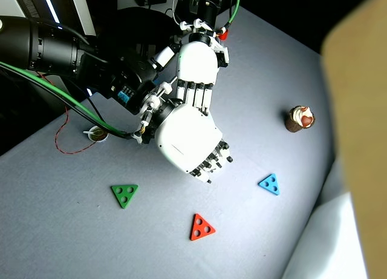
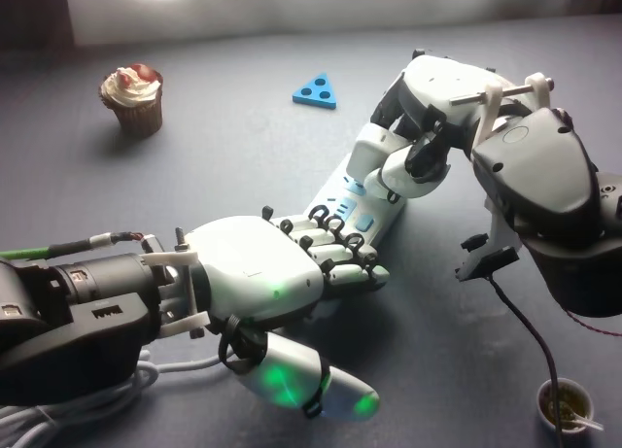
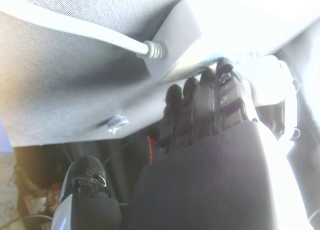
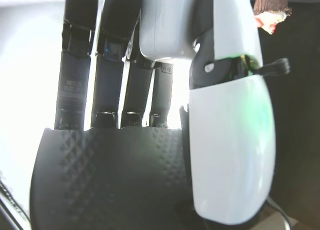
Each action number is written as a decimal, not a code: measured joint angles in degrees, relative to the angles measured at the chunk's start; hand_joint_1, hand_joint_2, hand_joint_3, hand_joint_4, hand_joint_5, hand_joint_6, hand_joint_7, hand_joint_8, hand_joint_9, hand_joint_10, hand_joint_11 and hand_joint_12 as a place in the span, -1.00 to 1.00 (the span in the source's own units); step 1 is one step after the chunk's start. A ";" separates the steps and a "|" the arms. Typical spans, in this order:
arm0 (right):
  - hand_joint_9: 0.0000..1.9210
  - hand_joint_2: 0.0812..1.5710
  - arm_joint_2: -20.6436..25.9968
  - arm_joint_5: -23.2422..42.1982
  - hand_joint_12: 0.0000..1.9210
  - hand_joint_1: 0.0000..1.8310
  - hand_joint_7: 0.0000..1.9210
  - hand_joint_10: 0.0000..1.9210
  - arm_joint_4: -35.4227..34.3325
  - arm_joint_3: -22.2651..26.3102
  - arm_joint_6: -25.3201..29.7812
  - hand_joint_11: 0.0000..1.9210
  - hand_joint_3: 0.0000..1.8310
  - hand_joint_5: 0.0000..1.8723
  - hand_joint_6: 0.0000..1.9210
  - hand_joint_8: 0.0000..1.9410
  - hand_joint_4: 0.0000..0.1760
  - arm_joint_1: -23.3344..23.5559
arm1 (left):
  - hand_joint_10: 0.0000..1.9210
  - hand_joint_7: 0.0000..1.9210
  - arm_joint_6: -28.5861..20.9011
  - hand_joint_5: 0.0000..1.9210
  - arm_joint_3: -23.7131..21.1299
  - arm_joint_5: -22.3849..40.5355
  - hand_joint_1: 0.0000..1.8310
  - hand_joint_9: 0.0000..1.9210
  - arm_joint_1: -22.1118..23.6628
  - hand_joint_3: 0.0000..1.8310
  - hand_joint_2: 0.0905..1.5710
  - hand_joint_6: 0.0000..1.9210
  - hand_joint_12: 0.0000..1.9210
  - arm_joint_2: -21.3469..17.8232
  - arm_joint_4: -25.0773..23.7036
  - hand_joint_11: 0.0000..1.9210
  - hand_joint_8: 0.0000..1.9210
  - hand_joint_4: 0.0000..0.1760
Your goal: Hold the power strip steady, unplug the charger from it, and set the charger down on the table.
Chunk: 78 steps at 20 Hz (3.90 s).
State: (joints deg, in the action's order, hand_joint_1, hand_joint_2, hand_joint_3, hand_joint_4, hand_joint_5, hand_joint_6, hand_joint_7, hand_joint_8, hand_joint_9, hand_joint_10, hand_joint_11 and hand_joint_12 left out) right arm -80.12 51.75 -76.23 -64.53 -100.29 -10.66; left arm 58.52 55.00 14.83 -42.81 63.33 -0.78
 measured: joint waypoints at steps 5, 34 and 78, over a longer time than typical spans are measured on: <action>0.16 0.28 0.96 1.55 -0.08 0.52 0.35 0.03 3.69 0.79 0.31 -0.15 -1.00 0.11 -0.22 -0.62 -1.00 -0.24 | -0.99 -0.86 0.11 -0.86 0.07 0.46 -1.00 -0.89 0.02 -1.00 0.26 -1.00 -0.98 0.09 0.33 -0.93 -0.99 -1.00; 0.16 0.28 11.04 -2.84 -0.15 0.52 0.33 0.02 54.82 5.05 -3.45 -0.12 -1.00 0.12 -0.25 -0.59 -1.00 -6.34 | -1.00 -0.88 -3.98 -0.87 0.98 4.92 -1.00 -0.91 -2.67 -1.00 0.25 -1.00 -0.98 1.38 6.82 -0.94 -1.00 -1.00; -0.79 0.07 48.00 -29.79 -0.37 -0.32 -0.80 -1.00 74.34 31.61 31.93 -1.00 -1.00 -0.86 -1.00 -1.00 -1.00 -3.82 | -0.99 -0.87 -3.91 -0.88 -0.83 0.15 -1.00 -0.90 1.86 -1.00 0.23 -1.00 -0.97 -3.45 7.19 -0.92 -0.99 -1.00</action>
State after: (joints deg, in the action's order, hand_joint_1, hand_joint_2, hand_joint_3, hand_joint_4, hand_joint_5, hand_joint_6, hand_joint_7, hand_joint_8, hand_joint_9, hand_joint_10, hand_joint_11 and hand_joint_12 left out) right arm -32.12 21.96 -1.89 -32.93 -68.36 -14.48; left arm 54.61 54.17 14.98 -40.95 59.88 6.42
